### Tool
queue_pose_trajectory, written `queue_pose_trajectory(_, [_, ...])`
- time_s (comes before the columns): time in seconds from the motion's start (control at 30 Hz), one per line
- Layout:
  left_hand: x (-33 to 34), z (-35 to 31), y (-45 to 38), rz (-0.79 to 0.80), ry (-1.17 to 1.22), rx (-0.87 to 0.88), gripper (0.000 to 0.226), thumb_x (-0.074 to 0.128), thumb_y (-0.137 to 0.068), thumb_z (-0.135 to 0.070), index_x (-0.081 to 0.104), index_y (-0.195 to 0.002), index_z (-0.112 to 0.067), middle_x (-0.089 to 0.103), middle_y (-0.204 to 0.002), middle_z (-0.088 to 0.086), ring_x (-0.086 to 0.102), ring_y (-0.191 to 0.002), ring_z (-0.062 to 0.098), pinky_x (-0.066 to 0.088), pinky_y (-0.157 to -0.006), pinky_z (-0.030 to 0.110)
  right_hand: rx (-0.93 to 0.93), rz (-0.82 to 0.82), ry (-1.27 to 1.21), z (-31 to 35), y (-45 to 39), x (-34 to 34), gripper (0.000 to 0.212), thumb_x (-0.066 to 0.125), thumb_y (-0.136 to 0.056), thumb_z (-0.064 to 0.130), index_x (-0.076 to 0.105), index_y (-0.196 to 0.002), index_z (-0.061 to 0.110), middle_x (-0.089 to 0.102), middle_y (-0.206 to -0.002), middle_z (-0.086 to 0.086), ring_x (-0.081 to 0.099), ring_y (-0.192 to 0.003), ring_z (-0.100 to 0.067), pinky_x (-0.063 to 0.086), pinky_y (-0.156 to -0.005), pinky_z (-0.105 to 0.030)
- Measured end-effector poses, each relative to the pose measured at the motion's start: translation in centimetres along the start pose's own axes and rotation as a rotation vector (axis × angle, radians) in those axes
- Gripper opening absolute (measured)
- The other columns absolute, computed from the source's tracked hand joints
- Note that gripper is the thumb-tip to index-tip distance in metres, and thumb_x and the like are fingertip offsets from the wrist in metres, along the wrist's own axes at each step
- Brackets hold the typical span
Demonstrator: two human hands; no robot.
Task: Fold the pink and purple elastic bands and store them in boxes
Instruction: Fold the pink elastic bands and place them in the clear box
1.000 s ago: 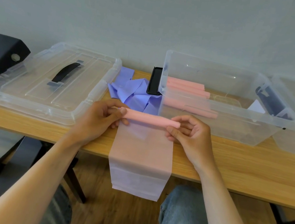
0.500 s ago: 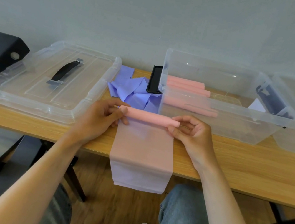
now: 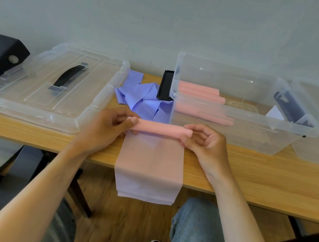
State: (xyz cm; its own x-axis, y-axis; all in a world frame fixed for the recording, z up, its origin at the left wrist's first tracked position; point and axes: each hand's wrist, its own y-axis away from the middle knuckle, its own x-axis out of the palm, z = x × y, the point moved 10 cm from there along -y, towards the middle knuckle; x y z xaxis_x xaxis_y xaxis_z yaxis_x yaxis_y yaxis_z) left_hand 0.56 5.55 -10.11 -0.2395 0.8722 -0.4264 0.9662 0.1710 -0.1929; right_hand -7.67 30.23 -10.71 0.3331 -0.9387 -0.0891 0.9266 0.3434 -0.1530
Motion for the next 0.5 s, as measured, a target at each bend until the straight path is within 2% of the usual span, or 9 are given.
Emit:
queue_pose_trajectory(0.17, [-0.7, 0.2, 0.0, -0.045, -0.002, 0.004, 0.012, 0.070, -0.097, -0.025, 0.074, -0.108, -0.024, 0.076, -0.100, -0.006, 0.069, -0.095, 0.009, 0.052, -0.083, 0.017, 0.038, 0.006, -0.047, -0.3, 0.2, 0.4, 0.029, 0.078, -0.087, 0.003, 0.071, -0.114, 0.011, 0.080, -0.097, -0.007, 0.079, -0.086, -0.025, 0.064, -0.075, -0.027])
queue_pose_trajectory(0.27, [-0.8, 0.4, 0.0, -0.045, 0.048, -0.003, 0.014, 0.075, -0.092, -0.026, 0.073, -0.107, -0.026, 0.075, -0.093, 0.004, 0.068, -0.085, 0.019, 0.051, -0.081, 0.025, 0.038, 0.007, -0.017, -0.3, 0.1, 0.3, 0.028, 0.081, -0.085, 0.005, 0.073, -0.111, 0.010, 0.080, -0.096, -0.001, 0.078, -0.090, -0.020, 0.063, -0.077, -0.025])
queue_pose_trajectory(0.33, [-0.6, 0.4, 0.0, -0.053, 0.050, -0.003, 0.015, 0.074, -0.093, -0.027, 0.071, -0.107, -0.027, 0.075, -0.089, 0.007, 0.064, -0.079, 0.022, 0.049, -0.077, 0.023, 0.018, 0.003, 0.035, -0.3, 0.0, 0.1, 0.027, 0.084, -0.081, 0.007, 0.076, -0.107, 0.012, 0.080, -0.100, 0.000, 0.077, -0.095, -0.016, 0.063, -0.080, -0.027])
queue_pose_trajectory(0.4, [-0.3, 0.3, -0.1, -0.040, 0.020, -0.012, 0.011, 0.070, -0.096, -0.029, 0.070, -0.107, -0.027, 0.075, -0.083, 0.004, 0.064, -0.076, 0.015, 0.048, -0.073, 0.019, 0.002, -0.002, 0.052, -0.2, 0.0, -0.1, 0.026, 0.085, -0.080, 0.009, 0.076, -0.104, 0.014, 0.079, -0.102, 0.000, 0.076, -0.097, -0.016, 0.062, -0.082, -0.028])
queue_pose_trajectory(0.5, [0.3, -0.2, -0.1, 0.009, -0.053, 0.024, 0.013, 0.058, -0.103, -0.032, 0.069, -0.103, -0.024, 0.077, -0.081, -0.004, 0.065, -0.078, 0.010, 0.046, -0.075, 0.027, -0.010, 0.004, 0.038, -0.1, 0.0, 0.0, 0.024, 0.085, -0.081, 0.007, 0.076, -0.103, 0.014, 0.079, -0.103, 0.001, 0.075, -0.099, -0.016, 0.063, -0.082, -0.029])
